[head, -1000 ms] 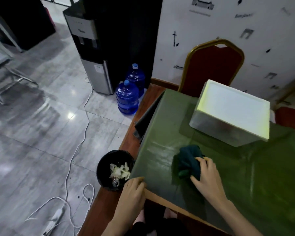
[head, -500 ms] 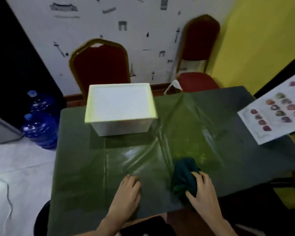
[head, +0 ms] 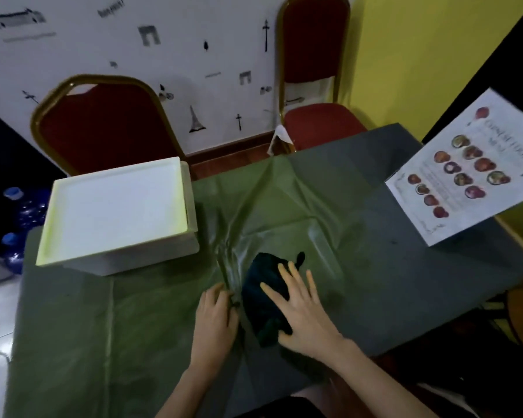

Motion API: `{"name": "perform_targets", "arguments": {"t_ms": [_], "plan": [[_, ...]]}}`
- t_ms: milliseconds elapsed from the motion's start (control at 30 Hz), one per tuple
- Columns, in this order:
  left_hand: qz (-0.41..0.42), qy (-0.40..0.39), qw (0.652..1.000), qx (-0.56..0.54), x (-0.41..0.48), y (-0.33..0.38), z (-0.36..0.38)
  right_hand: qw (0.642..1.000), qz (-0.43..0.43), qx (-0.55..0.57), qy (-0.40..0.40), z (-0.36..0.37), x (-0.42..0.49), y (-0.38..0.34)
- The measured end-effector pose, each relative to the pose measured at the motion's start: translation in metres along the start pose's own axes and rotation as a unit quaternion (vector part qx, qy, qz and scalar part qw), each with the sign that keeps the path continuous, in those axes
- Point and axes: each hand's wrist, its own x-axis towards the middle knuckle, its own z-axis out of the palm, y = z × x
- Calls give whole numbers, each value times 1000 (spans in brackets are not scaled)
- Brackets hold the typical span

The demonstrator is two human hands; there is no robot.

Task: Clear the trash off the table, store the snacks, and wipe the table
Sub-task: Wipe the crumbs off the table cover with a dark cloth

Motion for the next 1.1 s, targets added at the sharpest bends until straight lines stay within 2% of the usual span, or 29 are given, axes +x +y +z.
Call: {"name": "perform_targets", "arguments": {"t_ms": [133,300,400,500,600,733,967,1033,1100], "plan": [[-30,3,1000,7,-3,-6,7,999,8,41,-17,15,20,-4],[-52,6,998,40,2,-10,19,998,49,10,-44,30,36,-7],[-50,27,996,68,22,-4,28,997,66,9,-30,35,38,-10],[-83,18,991,99,34,-4,40,997,69,4,-18,42,38,-11],[-91,9,985,149,31,-14,47,998,62,-5,-8,47,42,-15],[-90,8,983,162,36,-18,51,997,77,-8,13,54,48,-16],[-90,16,985,144,34,-16,51,999,40,-20,11,52,47,-6],[-92,19,986,140,33,-15,52,999,7,-30,8,50,44,10],[-91,21,986,135,32,-14,51,999,11,-44,6,44,35,36]]}}
